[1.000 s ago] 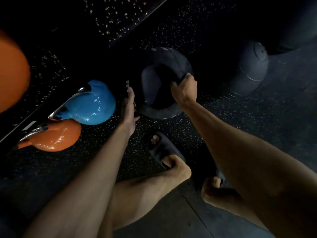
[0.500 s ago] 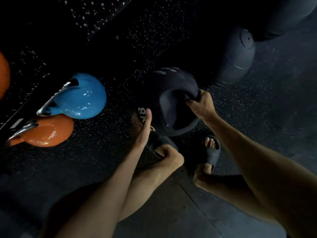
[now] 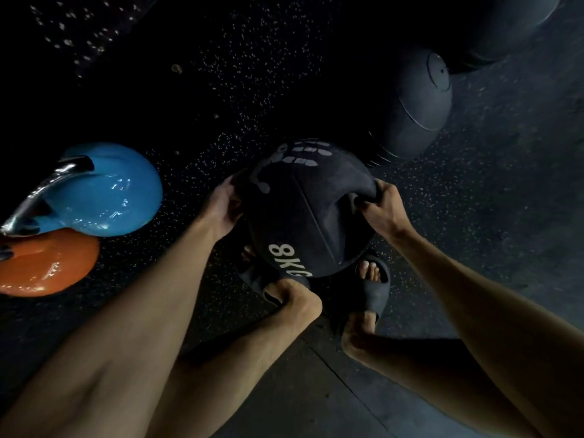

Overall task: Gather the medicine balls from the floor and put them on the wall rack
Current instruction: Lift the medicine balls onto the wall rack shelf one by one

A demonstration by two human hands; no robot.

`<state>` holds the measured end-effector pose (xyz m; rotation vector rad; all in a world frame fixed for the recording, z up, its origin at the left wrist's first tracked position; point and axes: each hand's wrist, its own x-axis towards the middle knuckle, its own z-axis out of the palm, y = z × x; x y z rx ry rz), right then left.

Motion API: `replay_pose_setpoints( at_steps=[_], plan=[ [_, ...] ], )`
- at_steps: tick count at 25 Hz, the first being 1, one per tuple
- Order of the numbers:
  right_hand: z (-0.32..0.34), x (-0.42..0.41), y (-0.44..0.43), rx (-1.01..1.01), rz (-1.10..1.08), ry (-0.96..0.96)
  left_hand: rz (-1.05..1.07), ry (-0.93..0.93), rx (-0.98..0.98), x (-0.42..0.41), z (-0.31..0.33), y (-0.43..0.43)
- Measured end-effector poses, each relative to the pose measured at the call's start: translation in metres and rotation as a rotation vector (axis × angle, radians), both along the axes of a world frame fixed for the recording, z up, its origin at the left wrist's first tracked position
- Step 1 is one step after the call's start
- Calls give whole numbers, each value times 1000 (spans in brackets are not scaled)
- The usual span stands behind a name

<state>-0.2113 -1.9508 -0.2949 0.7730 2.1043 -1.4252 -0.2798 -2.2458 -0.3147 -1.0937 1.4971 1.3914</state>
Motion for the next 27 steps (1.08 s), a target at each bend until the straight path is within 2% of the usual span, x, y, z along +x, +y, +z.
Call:
replay_pose_setpoints(
  at_steps=[5, 7, 9, 12, 15, 17, 21, 24, 27],
  plan=[
    [-13, 2, 3, 14, -10, -13, 20, -113, 83, 28, -1, 11],
    [-12, 1, -5, 44, -19, -33, 60, -94, 133, 25, -1, 15],
    [-4, 1, -11, 116, -22, -47, 11, -69, 132, 14, 4, 9],
    [13, 11, -16, 146, -37, -111, -135, -82, 126, 16, 34, 2],
    [62, 27, -24, 97, -76, -175, -169, -83, 118, 38, 86, -7],
    [112, 34, -29, 72, -116, -193, -108, -62, 121, 52, 132, -12],
    [222, 54, -36, 65, -182, -240, -30, -6, 48, 80, 267, -10],
    [327, 71, -34, 32, -225, -281, 32, 90, 142, 105, 401, -1],
    [428, 81, -29, -1, -231, -289, 83, 203, 109, 142, 512, 5]
  ],
)
